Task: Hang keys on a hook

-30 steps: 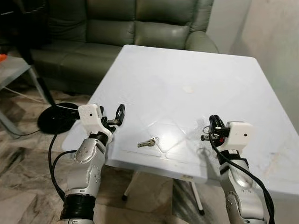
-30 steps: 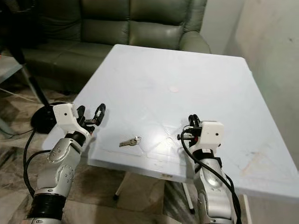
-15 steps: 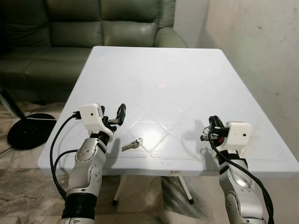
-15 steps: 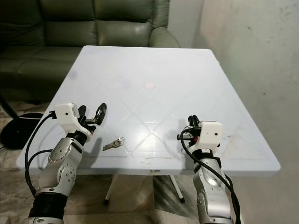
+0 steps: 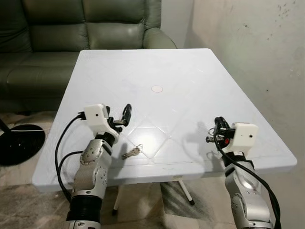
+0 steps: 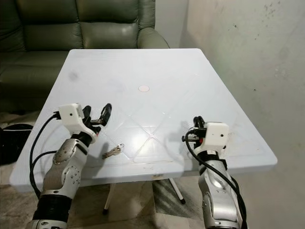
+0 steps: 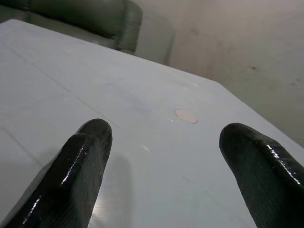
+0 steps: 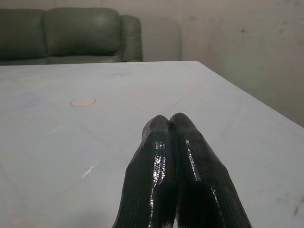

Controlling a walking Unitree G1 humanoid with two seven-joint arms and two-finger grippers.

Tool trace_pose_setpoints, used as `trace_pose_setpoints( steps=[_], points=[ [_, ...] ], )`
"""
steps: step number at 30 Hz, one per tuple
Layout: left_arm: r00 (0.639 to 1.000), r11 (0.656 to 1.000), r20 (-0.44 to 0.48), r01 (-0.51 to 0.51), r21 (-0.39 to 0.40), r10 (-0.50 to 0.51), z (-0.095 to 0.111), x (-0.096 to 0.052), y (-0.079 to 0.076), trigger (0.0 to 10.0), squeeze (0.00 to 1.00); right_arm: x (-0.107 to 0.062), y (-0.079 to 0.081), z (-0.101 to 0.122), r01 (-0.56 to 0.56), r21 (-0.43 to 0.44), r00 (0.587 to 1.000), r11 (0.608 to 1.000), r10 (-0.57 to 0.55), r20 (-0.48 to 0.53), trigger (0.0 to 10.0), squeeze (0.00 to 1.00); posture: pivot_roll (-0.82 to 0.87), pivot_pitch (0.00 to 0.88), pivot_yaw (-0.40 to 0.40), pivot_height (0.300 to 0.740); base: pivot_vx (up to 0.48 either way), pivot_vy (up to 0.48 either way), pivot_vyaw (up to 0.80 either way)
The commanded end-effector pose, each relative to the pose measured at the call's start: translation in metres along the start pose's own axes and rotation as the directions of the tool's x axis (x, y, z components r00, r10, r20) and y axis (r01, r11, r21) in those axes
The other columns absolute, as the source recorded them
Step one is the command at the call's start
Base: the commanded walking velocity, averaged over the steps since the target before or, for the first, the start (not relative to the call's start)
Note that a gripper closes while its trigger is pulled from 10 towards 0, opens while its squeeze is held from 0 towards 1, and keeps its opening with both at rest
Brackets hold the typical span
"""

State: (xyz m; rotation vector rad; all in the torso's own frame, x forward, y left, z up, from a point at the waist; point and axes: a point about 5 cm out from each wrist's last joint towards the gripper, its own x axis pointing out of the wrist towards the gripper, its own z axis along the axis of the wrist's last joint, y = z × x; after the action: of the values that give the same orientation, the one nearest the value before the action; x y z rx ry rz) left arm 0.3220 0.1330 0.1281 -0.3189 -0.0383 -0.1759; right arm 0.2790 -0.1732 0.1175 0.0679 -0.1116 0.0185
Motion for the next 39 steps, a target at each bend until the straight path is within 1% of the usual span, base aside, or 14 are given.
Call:
trace_pose_setpoints(
  steps=[1,16,30,32,34,39],
  points=[
    [1.000,1.000,-0.005,-0.010,0.001,0.010,0.0002,0.0004,0.0030,10.0,0.00,0.0009,0.0047,0.0005,-0.015,0.011,1.000,1.000,0.015,0.000,10.0,0.00,-0.01,0.000,-0.027,0.740,0.000,0.390,-0.78],
    [0.999,0.999,-0.025,-0.037,-0.011,0.036,-0.0024,0.0015,0.0017,10.0,0.00,0.0007,0.0055,0.0002,-0.014,0.013,1.000,1.000,0.014,-0.005,10.0,0.00,-0.01,0.000,-0.027,0.740,0.000,0.023,-0.78],
    [0.998,0.999,-0.045,-0.044,0.002,0.044,-0.0041,0.0019,0.0025,10.0,0.00,0.0007,0.0069,-0.0002,-0.009,0.020,1.000,1.000,0.009,-0.006,10.0,0.00,-0.01,0.000,-0.023,0.740,0.000,0.000,-0.78],
    [0.998,0.999,-0.046,-0.048,0.017,0.049,-0.0039,0.0017,0.0035,10.0,0.00,0.0007,0.0067,-0.0001,-0.008,0.018,1.000,1.000,0.008,-0.006,10.0,0.00,-0.01,0.000,-0.023,0.740,0.000,0.000,-0.78],
    [0.998,0.999,-0.045,-0.047,0.012,0.048,-0.0034,0.0015,0.0034,10.0,0.00,0.0008,0.0068,0.0003,-0.007,0.020,1.000,1.000,0.007,-0.005,10.0,0.00,-0.01,0.000,-0.021,0.740,0.000,0.000,-0.78],
    [0.999,0.999,-0.050,-0.012,0.032,0.014,-0.0037,0.0007,-0.0005,10.0,0.00,0.0013,0.0069,0.0005,-0.007,0.018,1.000,1.000,0.007,-0.006,10.0,0.00,-0.01,0.000,-0.023,0.740,0.000,0.000,-0.78]
  ],
)
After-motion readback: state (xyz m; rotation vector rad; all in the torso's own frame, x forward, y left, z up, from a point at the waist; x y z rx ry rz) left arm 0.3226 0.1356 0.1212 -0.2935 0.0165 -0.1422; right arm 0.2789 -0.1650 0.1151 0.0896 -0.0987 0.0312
